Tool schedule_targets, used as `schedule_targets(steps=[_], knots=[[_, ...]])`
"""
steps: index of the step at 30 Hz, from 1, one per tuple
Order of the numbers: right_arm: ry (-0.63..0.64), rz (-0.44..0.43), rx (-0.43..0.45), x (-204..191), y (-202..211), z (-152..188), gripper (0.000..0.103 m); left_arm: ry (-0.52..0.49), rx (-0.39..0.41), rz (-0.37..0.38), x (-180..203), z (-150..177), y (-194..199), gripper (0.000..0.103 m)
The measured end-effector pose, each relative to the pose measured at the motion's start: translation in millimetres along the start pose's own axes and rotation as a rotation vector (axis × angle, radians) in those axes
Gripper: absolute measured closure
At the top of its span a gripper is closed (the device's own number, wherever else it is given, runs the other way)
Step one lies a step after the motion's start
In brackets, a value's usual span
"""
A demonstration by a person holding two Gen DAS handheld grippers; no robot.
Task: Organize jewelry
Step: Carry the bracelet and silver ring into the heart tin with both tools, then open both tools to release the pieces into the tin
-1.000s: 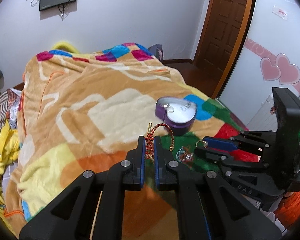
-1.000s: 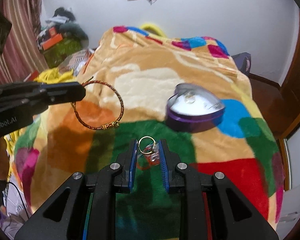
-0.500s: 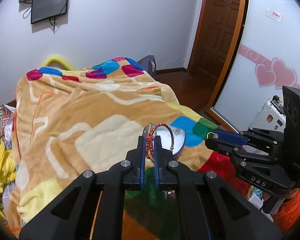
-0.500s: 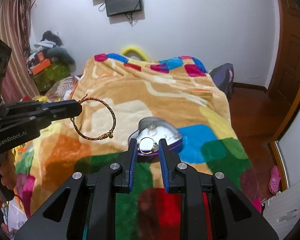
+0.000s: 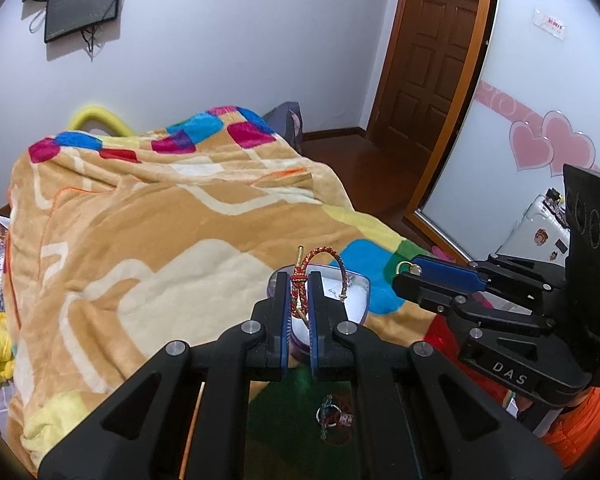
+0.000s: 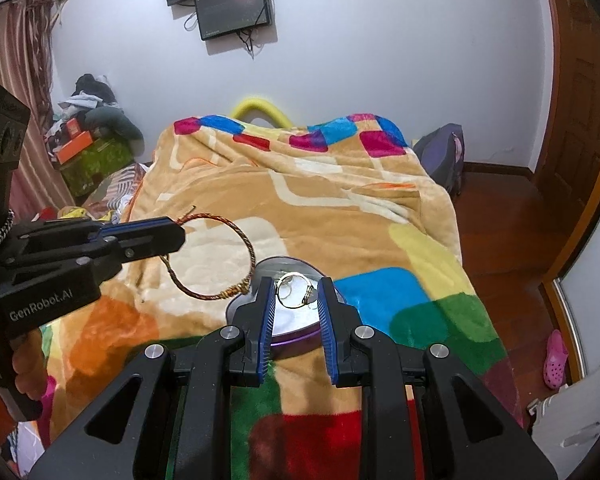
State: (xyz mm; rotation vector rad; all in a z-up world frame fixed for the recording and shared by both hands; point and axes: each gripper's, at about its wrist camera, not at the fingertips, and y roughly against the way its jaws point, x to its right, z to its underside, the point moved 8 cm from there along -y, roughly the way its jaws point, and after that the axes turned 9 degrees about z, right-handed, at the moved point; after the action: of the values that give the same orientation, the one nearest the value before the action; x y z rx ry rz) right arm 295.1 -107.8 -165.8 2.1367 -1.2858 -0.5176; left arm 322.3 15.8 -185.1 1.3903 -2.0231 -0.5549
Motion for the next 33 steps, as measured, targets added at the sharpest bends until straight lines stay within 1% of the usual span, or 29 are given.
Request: schedule_targets(steps=[8,16,25,33], knots=[[-0.008,-0.008,-0.044,4,-21,5,0.084,0.006,-0.054,0.008,-7,4,-31,0.097],[-0.005,-0.013,-0.079,4,-36,7,0.084,0.011,-0.094,0.017,-12,11,-49,0.097],[0.031,-0.008,-0.113,-1,-47,12,0.084,0.009,-0.123,0.027,-13,18,-58,0.097],[0.037,-0.001,-0.136,-1,-52,14,0.084,0.031,-0.128,0.009,-20,19,-58,0.095]])
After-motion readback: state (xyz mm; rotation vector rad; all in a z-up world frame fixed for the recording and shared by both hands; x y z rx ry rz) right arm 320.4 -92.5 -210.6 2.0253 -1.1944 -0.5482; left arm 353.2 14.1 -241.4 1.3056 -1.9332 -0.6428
